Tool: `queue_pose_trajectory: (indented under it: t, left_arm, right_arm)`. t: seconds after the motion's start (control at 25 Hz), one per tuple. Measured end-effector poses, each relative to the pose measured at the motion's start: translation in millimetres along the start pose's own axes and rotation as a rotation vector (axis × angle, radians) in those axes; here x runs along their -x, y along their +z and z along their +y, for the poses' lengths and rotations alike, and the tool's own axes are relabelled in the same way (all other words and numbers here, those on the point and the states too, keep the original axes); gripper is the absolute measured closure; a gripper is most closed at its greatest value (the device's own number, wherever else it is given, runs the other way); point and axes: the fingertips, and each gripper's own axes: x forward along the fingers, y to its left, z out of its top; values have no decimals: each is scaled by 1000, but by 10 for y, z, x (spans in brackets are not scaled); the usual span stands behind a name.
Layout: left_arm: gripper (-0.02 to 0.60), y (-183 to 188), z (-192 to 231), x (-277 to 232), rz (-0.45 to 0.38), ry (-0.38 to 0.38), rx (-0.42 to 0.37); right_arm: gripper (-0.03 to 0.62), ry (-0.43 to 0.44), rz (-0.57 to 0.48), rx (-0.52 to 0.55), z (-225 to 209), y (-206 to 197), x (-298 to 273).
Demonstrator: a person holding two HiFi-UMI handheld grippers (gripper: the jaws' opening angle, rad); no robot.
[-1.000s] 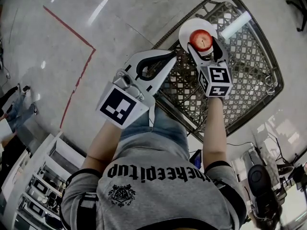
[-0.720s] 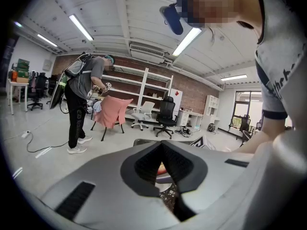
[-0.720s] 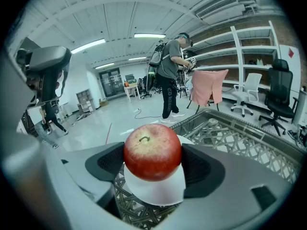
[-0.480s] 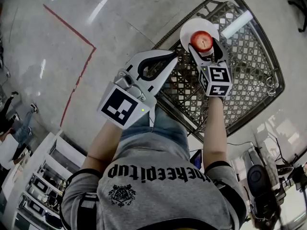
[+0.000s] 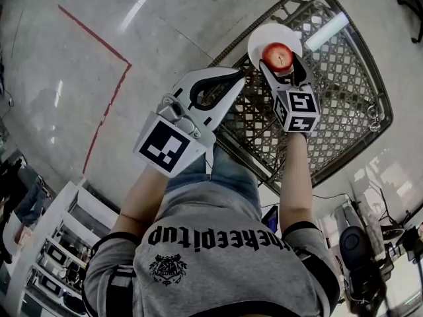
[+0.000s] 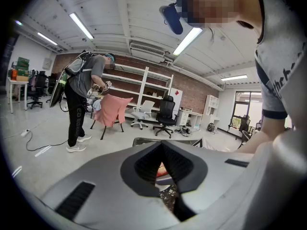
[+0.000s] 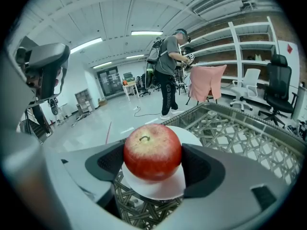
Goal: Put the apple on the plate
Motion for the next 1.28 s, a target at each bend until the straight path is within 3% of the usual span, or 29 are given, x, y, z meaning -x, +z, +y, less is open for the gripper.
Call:
queue_pose_trajectory:
  t: [0.44,1.28]
  left_arm:
    - [569,15,-38,-24,7,-9,-4]
    - [569,31,-118,131,-9,6,-19]
  right_arm:
    - [198,-5,-30,-79,-64,27,18]
    - [195,-36,-76,-64,-16,201,154]
